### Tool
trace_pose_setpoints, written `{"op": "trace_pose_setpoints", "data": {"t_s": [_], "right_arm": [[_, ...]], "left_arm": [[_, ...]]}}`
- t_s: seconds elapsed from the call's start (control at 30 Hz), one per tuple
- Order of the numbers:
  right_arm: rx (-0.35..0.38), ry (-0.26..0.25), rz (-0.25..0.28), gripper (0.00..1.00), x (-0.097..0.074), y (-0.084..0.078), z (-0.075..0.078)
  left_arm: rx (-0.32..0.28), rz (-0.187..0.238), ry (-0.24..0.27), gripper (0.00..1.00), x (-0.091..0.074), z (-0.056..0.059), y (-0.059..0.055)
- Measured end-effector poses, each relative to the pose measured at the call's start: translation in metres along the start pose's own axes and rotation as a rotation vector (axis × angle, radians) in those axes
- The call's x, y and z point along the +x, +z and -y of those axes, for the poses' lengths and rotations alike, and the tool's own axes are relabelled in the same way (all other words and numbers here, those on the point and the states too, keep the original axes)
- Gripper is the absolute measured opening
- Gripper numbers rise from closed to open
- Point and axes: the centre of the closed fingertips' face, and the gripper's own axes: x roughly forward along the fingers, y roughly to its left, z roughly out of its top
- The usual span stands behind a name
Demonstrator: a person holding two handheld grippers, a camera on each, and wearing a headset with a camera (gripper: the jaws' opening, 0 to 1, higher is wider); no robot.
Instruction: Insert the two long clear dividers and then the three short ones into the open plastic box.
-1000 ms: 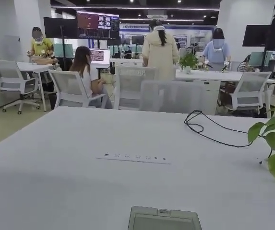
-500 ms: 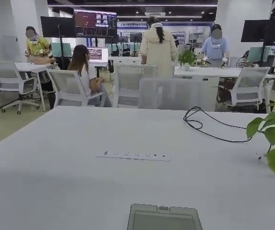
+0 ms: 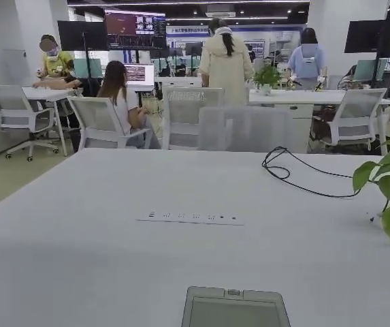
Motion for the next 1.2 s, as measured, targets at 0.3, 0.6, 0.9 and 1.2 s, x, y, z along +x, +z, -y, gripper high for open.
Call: {"op": "trace_pose_setpoints", "data": {"t_s": [0.3, 0.6, 0.9, 1.2], "right_arm": [[-0.023, 0.001, -0.038, 0.42, 0.002, -0.013, 0.002], [-0.038, 0.001, -0.07, 0.38, 0.005, -0.026, 0.003], [-0.037, -0.015, -0.052, 0.34, 0.005, -0.025, 0.007], [-0.033, -0.022, -0.063, 0.32, 0.005, -0.025, 0.007]], "left_arm": [[-0.001, 0.0, 0.011, 0.74, -0.002, -0.001, 0.0], [0.003, -0.001, 0.017, 0.73, -0.003, 0.0, 0.0], [0.009, 0.001, 0.022, 0.73, -0.004, -0.001, 0.001], [0.014, -0.002, 0.024, 0.72, -0.005, -0.003, 0.001]]}}
